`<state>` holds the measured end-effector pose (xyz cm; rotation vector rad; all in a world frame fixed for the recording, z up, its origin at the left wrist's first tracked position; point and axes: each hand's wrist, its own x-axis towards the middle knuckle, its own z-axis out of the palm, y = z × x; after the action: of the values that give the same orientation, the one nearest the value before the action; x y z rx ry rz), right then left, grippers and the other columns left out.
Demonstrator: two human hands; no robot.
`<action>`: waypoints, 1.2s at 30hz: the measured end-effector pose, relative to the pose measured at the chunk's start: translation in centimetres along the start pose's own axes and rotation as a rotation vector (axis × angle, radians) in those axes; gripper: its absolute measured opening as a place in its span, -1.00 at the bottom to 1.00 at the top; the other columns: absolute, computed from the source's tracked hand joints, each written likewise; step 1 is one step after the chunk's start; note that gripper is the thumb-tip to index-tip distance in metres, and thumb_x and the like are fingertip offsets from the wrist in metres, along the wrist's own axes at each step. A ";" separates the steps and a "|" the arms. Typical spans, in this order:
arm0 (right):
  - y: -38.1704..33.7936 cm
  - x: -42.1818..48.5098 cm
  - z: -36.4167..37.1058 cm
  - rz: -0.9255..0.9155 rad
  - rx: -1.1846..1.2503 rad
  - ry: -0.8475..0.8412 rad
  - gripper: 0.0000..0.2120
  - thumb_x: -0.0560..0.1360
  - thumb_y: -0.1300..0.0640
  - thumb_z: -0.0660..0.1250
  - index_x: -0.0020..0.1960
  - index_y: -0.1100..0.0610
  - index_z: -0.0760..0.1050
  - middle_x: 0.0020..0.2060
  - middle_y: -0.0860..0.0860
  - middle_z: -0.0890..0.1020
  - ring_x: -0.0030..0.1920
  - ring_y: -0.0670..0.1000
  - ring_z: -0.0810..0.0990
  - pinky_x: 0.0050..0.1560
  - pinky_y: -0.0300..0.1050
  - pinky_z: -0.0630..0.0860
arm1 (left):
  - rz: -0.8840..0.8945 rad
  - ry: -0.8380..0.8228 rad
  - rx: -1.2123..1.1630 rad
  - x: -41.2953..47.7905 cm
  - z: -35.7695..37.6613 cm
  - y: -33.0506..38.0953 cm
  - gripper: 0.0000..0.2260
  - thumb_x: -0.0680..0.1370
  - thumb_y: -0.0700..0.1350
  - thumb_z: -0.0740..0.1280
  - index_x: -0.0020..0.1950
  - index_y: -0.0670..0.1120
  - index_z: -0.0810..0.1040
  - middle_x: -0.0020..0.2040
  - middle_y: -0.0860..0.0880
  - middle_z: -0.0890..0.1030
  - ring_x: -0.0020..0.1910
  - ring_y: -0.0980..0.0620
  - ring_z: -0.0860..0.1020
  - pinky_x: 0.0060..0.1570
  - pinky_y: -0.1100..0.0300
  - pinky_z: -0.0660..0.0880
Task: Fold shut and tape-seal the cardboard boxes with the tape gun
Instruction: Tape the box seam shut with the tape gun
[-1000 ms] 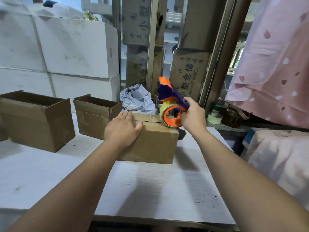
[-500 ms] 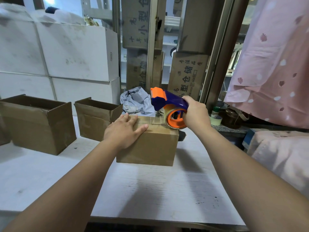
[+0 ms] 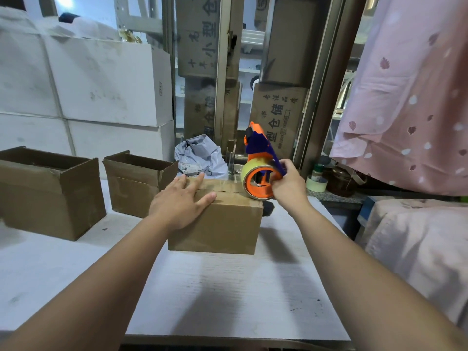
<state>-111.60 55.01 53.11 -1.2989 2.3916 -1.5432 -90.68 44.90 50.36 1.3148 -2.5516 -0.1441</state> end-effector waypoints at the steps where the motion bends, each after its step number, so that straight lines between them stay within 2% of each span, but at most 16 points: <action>1: -0.1 0.1 -0.3 -0.017 -0.028 -0.027 -0.71 0.52 0.31 0.21 0.18 0.03 0.39 -0.01 0.04 0.58 -0.05 0.11 0.53 -0.17 -0.03 0.55 | -0.003 0.001 0.001 0.0 0.0 0.0 -0.33 0.47 0.43 -0.14 0.53 0.22 -0.11 0.57 -0.03 0.01 0.54 0.00 -0.04 0.42 -0.10 0.15; 3: -0.4 0.4 -0.8 -0.078 -0.112 -0.061 -0.70 0.51 0.31 0.25 0.17 0.02 0.37 -0.01 0.03 0.56 -0.01 0.12 0.54 -0.02 0.07 0.58 | -0.011 0.002 0.003 0.0 -0.1 0.1 -0.34 0.49 0.41 -0.12 0.54 0.19 -0.06 0.57 -0.03 0.01 0.54 0.00 -0.04 0.42 -0.10 0.15; 6: -0.8 0.7 -1.2 -0.186 -0.223 -0.074 -0.62 0.48 0.35 0.28 0.21 0.03 0.37 0.02 0.04 0.57 0.02 0.11 0.53 0.03 0.08 0.55 | -0.015 0.008 0.005 -0.3 -0.2 0.2 -0.36 0.50 0.40 -0.12 0.54 0.19 -0.03 0.57 -0.02 0.01 0.54 0.01 -0.04 0.42 -0.08 0.14; 10: -0.2 1.1 -2.1 -0.254 -0.300 -0.052 -0.58 0.45 0.37 0.27 0.25 0.05 0.39 0.07 0.08 0.57 0.07 0.12 0.52 0.08 0.06 0.52 | 0.008 0.013 0.020 -0.4 -0.2 0.1 -0.40 0.49 0.41 -0.14 0.51 0.29 -0.11 0.57 -0.06 0.02 0.54 -0.02 -0.03 0.40 -0.09 0.17; 13: 1.2 1.2 -3.0 -0.213 -0.330 -0.062 -0.54 0.47 0.36 0.30 0.29 0.03 0.38 0.12 0.06 0.55 0.12 0.09 0.50 0.03 -0.06 0.48 | 0.019 -0.005 0.013 -0.4 -0.2 0.2 -0.44 0.51 0.39 -0.12 0.49 0.32 -0.05 0.56 -0.08 0.02 0.54 -0.02 -0.04 0.40 -0.09 0.16; 15: 1.7 1.1 -3.0 -0.189 -0.284 -0.047 -0.53 0.46 0.37 0.31 0.30 0.04 0.39 0.12 0.05 0.55 0.08 0.03 0.47 -0.01 -0.10 0.46 | 0.017 -0.018 -0.001 -0.2 -0.2 0.2 -0.46 0.51 0.38 -0.11 0.49 0.33 -0.02 0.57 -0.08 0.01 0.54 -0.02 -0.05 0.41 -0.09 0.14; 17: 1.8 0.9 -2.7 -0.189 -0.245 -0.024 -0.55 0.46 0.39 0.31 0.28 0.06 0.40 0.11 0.06 0.56 0.05 0.02 0.46 -0.01 -0.10 0.46 | 0.017 -0.025 -0.006 -0.1 -0.2 0.1 -0.45 0.51 0.39 -0.11 0.49 0.33 -0.02 0.57 -0.08 0.00 0.54 -0.02 -0.05 0.42 -0.10 0.14; 20: 2.0 1.0 -2.6 -0.166 -0.210 -0.012 -0.54 0.46 0.39 0.30 0.29 0.05 0.40 0.12 0.06 0.55 0.11 0.07 0.48 0.02 -0.08 0.47 | 0.012 -0.032 -0.033 0.0 -0.1 0.0 -0.44 0.50 0.40 -0.09 0.48 0.35 -0.03 0.57 -0.08 -0.01 0.54 -0.03 -0.06 0.42 -0.13 0.16; 24: 2.8 0.7 -2.1 -0.078 -0.078 0.000 -0.56 0.48 0.39 0.27 0.28 0.05 0.40 0.14 0.06 0.55 0.12 0.09 0.48 0.06 -0.02 0.51 | 0.005 -0.030 -0.062 0.1 0.0 0.0 -0.44 0.49 0.41 -0.08 0.48 0.36 -0.04 0.57 -0.06 -0.02 0.54 -0.02 -0.07 0.39 -0.14 0.20; 27: 3.4 0.3 -1.5 -0.017 0.024 0.055 -0.64 0.50 0.36 0.24 0.24 0.07 0.42 0.08 0.05 0.56 0.04 0.06 0.49 -0.03 -0.10 0.46 | 0.002 -0.034 -0.061 0.1 0.0 0.0 -0.45 0.50 0.40 -0.07 0.48 0.35 -0.03 0.57 -0.06 -0.01 0.54 -0.03 -0.06 0.39 -0.14 0.20; 29: 3.7 0.0 -1.0 0.052 0.144 0.079 -0.63 0.51 0.36 0.21 0.23 0.04 0.42 0.04 0.02 0.55 0.04 0.07 0.51 -0.03 -0.10 0.47 | 0.004 -0.035 -0.053 0.1 0.0 0.1 -0.45 0.50 0.40 -0.07 0.48 0.35 -0.01 0.57 -0.07 0.00 0.54 -0.04 -0.06 0.39 -0.13 0.19; 32: 3.9 -0.6 -0.2 0.169 0.356 0.075 -0.58 0.56 0.28 0.23 0.37 0.00 0.33 0.08 0.00 0.51 0.06 0.05 0.50 0.04 -0.03 0.54 | 0.006 -0.028 -0.049 0.2 0.0 0.1 -0.45 0.51 0.39 -0.08 0.48 0.34 0.01 0.57 -0.08 0.00 0.54 -0.04 -0.05 0.41 -0.11 0.16; 36: 3.7 -1.1 0.8 0.371 0.584 0.087 -0.48 0.54 0.21 0.33 0.43 0.04 0.23 0.09 -0.03 0.41 0.07 0.09 0.45 -0.19 -0.04 0.58 | 0.012 -0.022 -0.050 0.2 0.1 0.0 -0.45 0.50 0.40 -0.08 0.48 0.33 0.02 0.57 -0.07 0.01 0.54 -0.04 -0.04 0.42 -0.12 0.17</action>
<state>-112.88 55.80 49.42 -0.6441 1.8437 -1.9724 -90.82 44.73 50.29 1.2868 -2.5561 -0.2197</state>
